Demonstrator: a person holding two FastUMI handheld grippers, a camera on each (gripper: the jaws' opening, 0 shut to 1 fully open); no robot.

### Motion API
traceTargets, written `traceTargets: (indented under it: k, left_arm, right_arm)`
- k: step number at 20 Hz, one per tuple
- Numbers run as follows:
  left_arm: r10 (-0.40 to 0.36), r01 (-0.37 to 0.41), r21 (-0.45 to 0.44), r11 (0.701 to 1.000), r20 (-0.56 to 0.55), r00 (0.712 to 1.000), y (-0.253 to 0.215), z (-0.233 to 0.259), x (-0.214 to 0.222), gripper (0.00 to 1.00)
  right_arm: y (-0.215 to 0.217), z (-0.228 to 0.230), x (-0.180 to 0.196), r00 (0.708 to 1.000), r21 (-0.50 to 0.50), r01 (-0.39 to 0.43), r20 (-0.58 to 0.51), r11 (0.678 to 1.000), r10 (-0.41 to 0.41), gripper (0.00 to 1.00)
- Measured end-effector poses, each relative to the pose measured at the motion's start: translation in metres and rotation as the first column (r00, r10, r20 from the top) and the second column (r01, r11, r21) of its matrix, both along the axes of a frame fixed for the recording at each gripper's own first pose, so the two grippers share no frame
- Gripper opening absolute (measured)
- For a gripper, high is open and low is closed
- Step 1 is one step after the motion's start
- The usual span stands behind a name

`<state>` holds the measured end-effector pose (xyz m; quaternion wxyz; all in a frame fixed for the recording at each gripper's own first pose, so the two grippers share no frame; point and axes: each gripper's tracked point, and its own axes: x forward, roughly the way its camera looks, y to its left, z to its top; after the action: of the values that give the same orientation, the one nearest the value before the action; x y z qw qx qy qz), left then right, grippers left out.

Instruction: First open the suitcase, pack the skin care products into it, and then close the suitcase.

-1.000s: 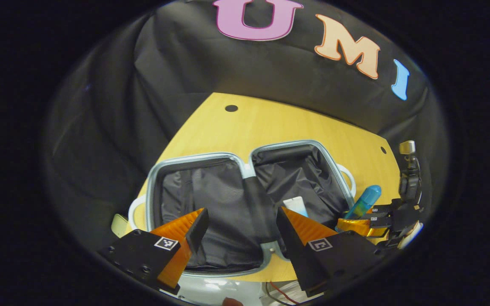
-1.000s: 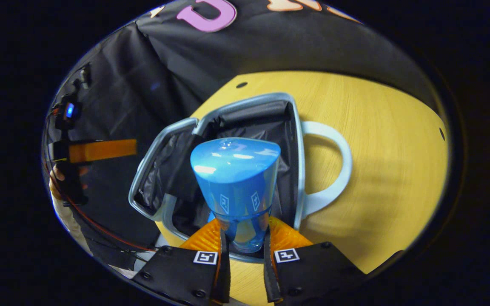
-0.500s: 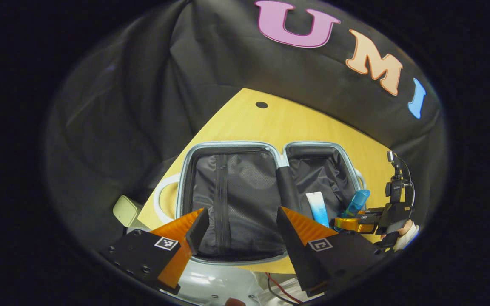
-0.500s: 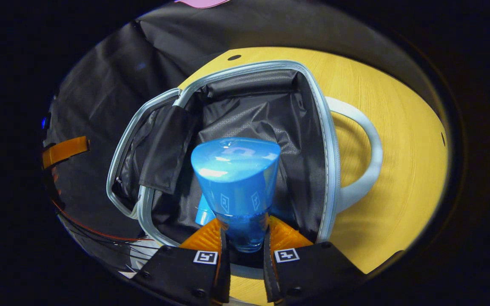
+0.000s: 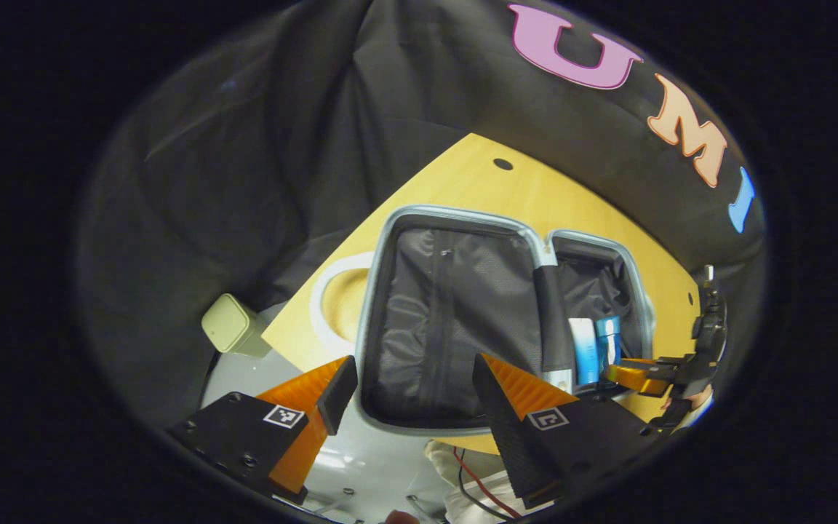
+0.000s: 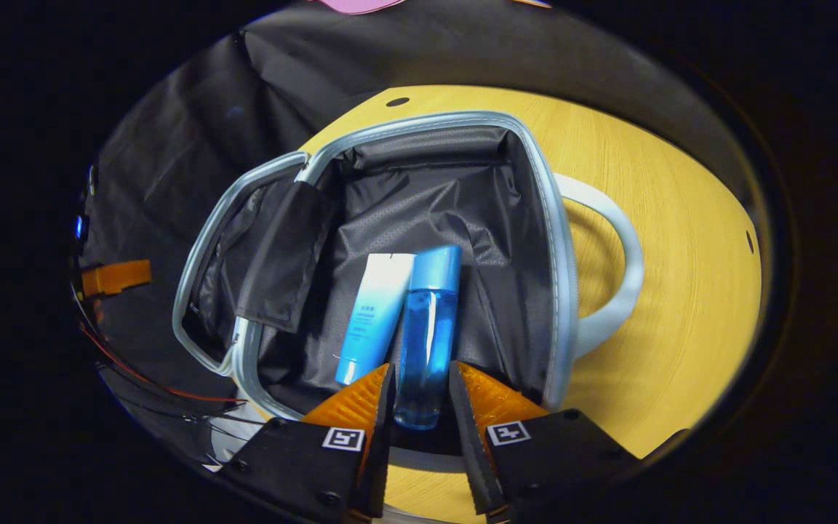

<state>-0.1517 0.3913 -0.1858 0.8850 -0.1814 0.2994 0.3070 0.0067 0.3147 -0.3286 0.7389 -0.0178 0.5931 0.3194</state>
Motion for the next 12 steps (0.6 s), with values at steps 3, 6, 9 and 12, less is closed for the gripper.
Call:
traceTargets:
  k: [3,6,9,12]
  left_arm:
    - [0.039,-0.039,-0.019,0.999,-0.003,0.999,0.017,-0.004,-0.017,0.95]
    - [0.101,-0.101,-0.031,0.994,-0.012,0.995,0.044,-0.009,-0.032,0.95]
    - [0.127,-0.127,-0.05,0.991,0.0,0.992,0.062,-0.014,-0.037,0.95]
    - [0.14,-0.139,-0.099,0.985,0.01,0.99,0.073,-0.022,-0.039,0.95]
  right_arm:
    - [-0.001,0.02,0.002,1.0,0.067,0.028,0.008,0.997,-0.028,0.57]
    - [-0.008,0.046,0.013,0.994,0.139,0.066,0.08,0.988,-0.078,0.84]
    - [-0.019,0.072,0.023,0.978,0.217,0.138,0.126,0.966,-0.168,0.96]
    - [-0.045,0.106,0.035,0.95,0.296,0.222,0.151,0.929,-0.275,0.99]
